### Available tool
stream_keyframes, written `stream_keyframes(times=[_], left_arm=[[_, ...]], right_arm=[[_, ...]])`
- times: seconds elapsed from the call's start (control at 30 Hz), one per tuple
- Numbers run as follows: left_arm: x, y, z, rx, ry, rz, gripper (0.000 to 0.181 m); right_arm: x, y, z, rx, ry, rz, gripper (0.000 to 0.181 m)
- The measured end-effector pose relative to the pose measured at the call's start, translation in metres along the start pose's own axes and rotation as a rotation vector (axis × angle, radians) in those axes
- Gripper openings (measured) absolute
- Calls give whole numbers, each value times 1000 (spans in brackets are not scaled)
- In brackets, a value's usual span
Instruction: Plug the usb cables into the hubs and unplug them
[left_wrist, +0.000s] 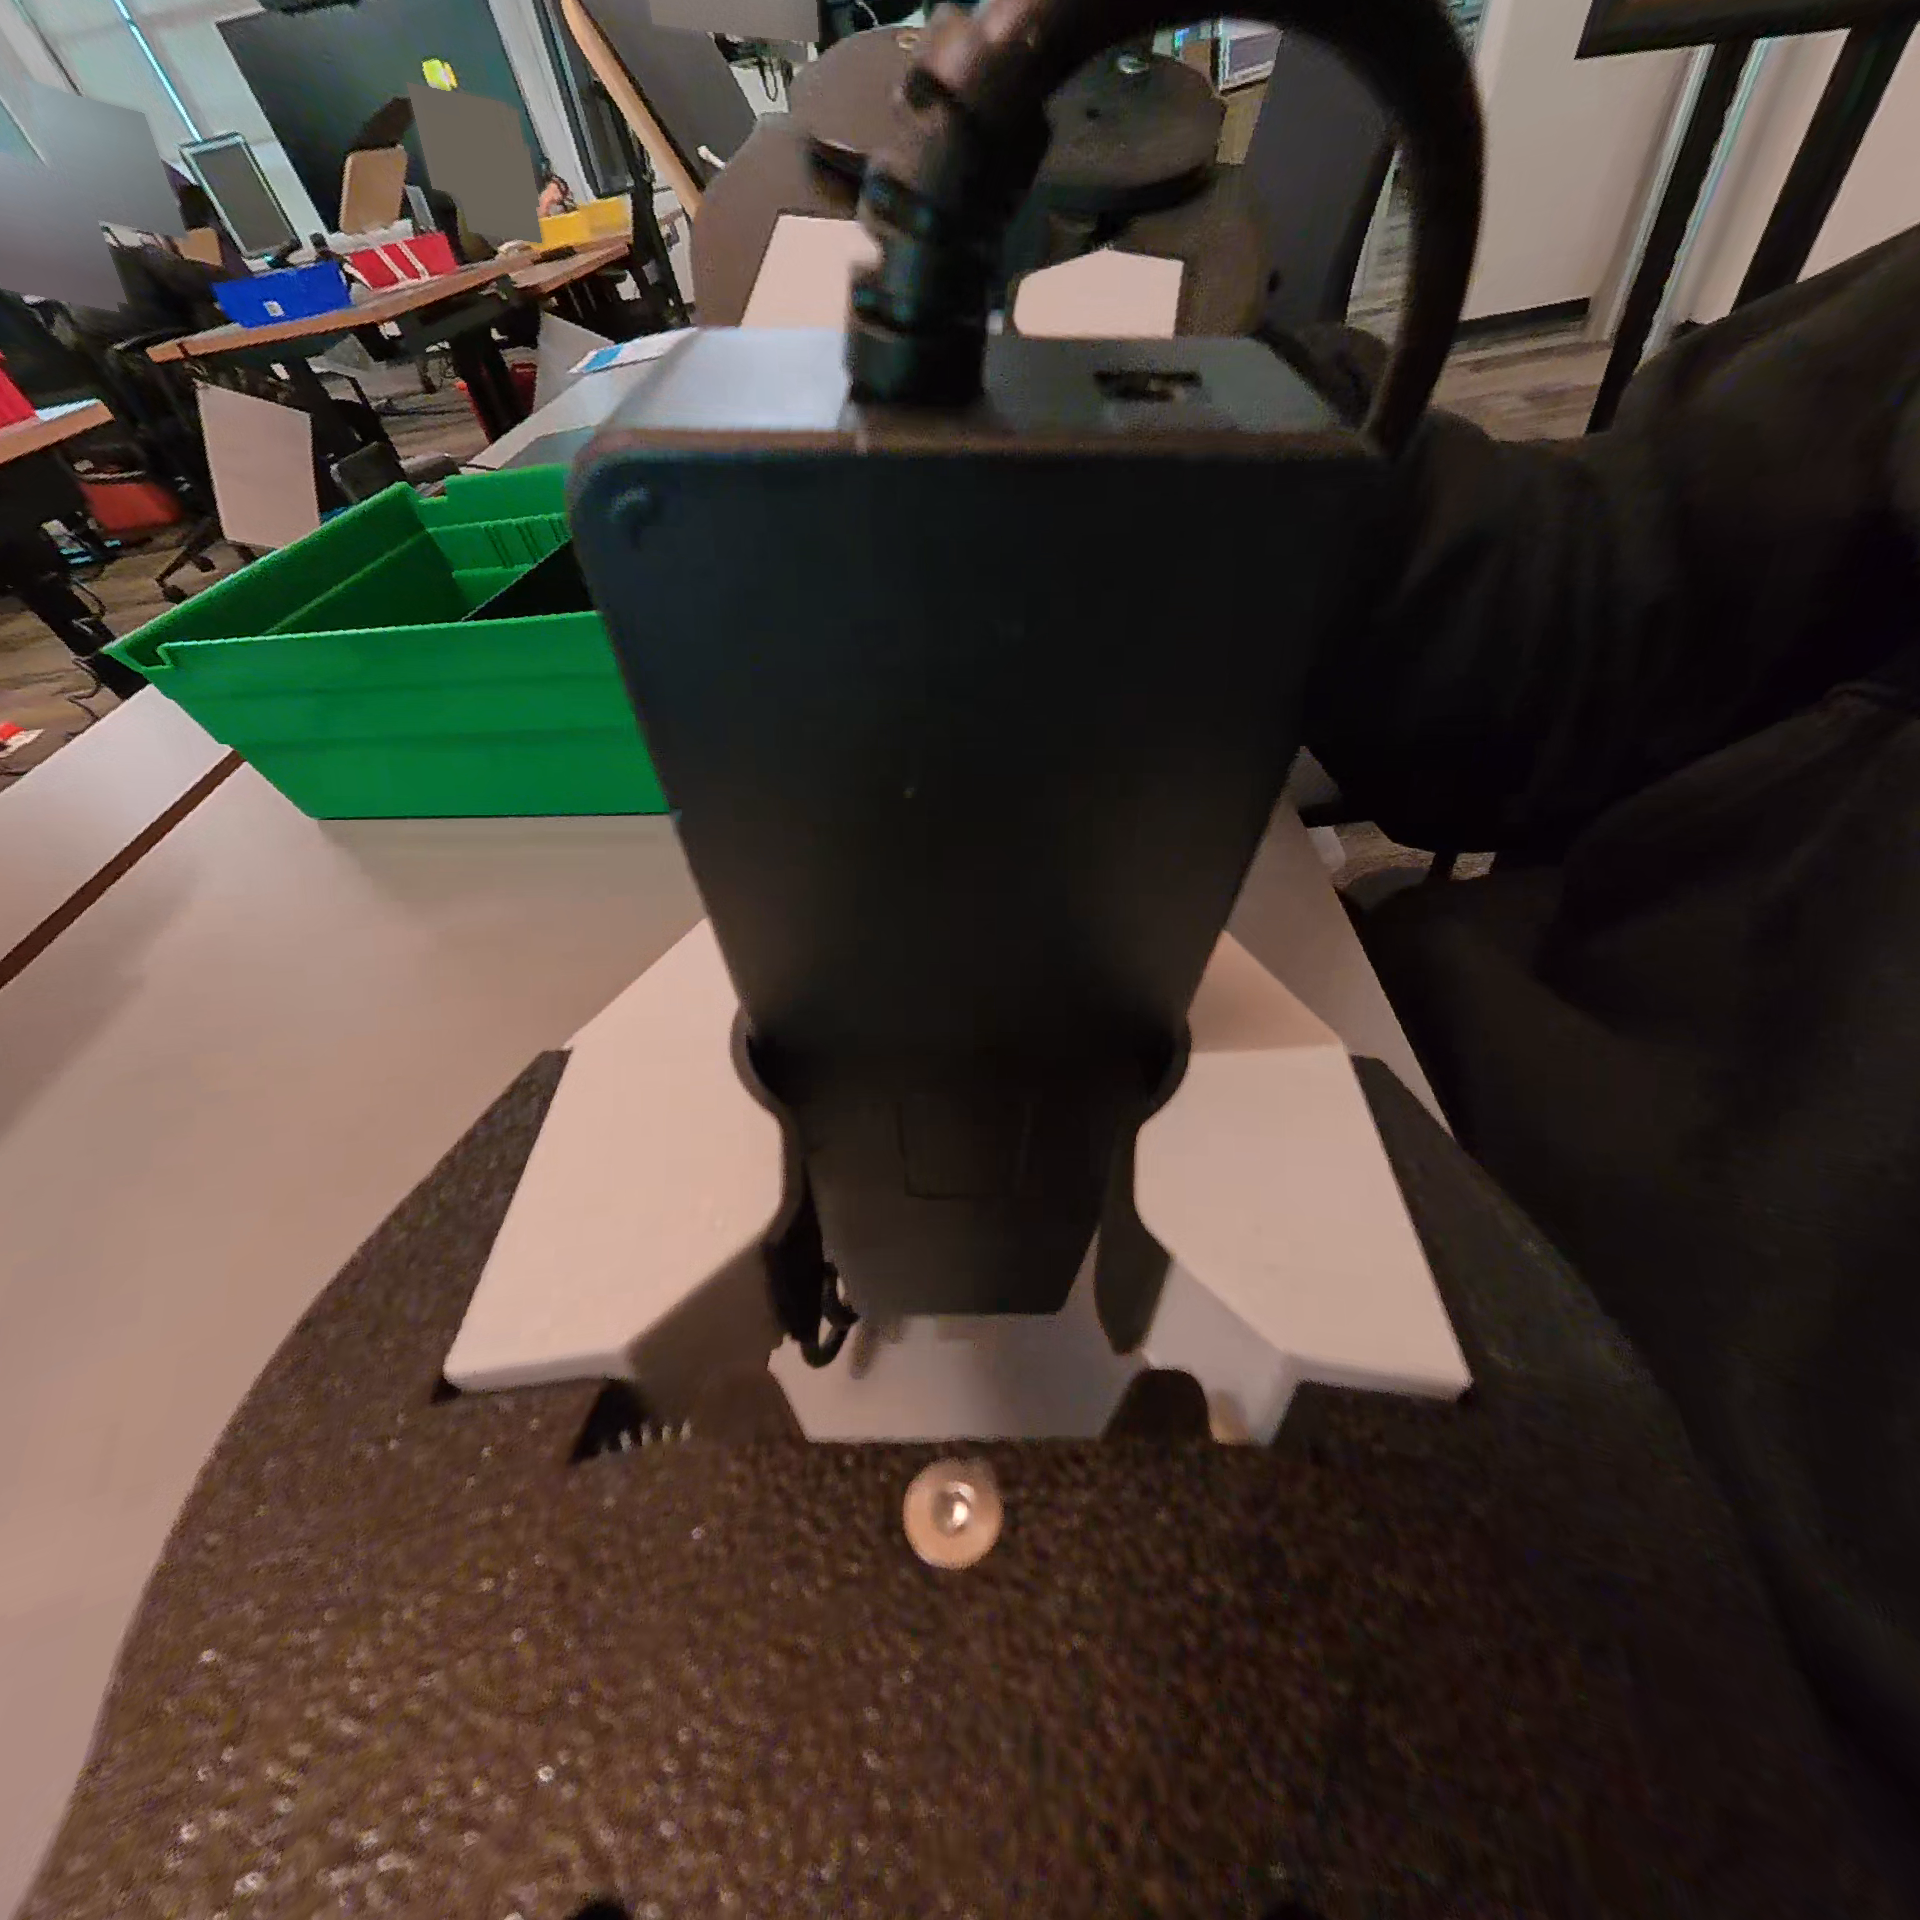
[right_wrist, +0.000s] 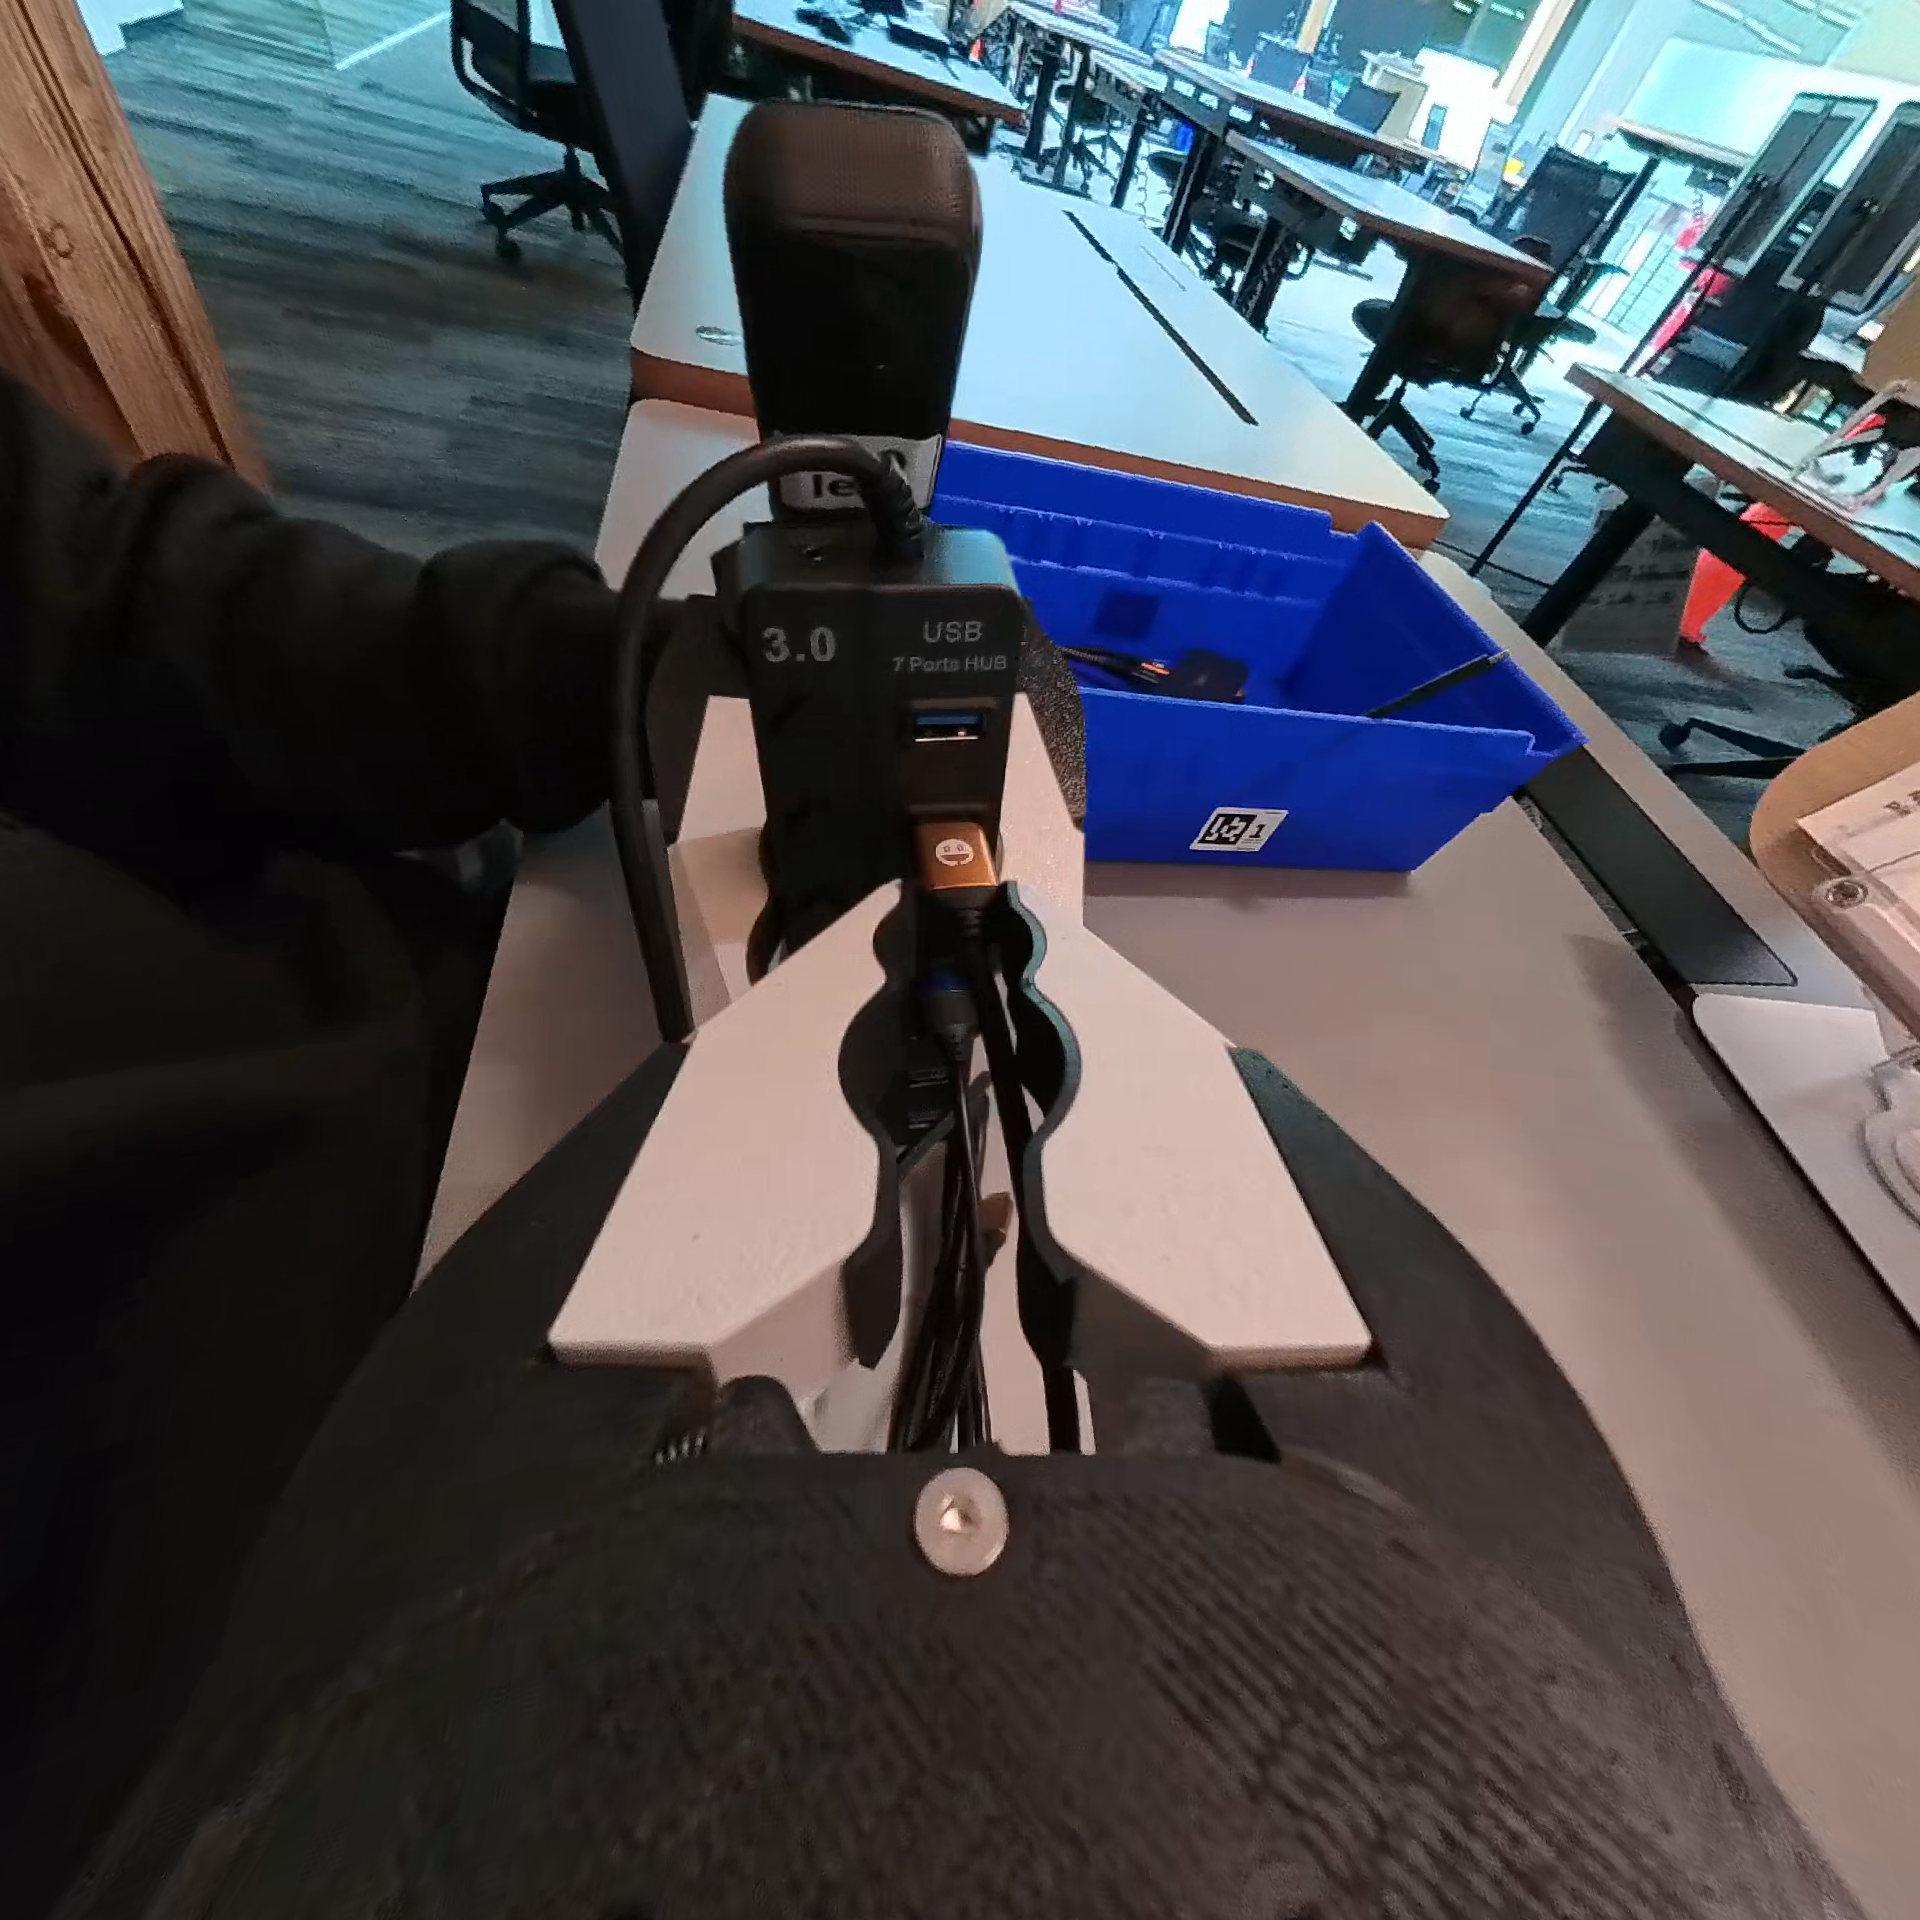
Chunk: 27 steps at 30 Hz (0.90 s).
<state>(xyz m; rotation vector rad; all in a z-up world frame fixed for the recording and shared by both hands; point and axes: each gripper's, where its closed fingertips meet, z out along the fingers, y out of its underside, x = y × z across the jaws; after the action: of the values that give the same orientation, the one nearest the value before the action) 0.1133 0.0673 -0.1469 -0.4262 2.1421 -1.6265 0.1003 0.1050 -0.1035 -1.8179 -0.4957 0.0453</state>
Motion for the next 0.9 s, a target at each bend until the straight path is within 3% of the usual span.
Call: stream_keyframes(times=[0.13,0.2,0.27,0.57,0.67,0.9], left_arm=[[1,-1,1,8,10,-9,62],[1,-1,2,8,4,-7,62],[1,0,2,6,0,-1,62],[-7,-8,-3,41,-42,-45,61],[-10,-20,-12,67,-81,-23,70],[-9,-30,-30,86,-98,37,55]], right_arm=[[0,-2,-1,12,2,-26,14],[-1,-5,0,30,7,-15,25],[-1,-1,2,-2,0,10,14],[6,-5,3,13,23,58,14],[7,-13,-1,40,37,58,14],[6,-9,-9,27,11,30,14]])
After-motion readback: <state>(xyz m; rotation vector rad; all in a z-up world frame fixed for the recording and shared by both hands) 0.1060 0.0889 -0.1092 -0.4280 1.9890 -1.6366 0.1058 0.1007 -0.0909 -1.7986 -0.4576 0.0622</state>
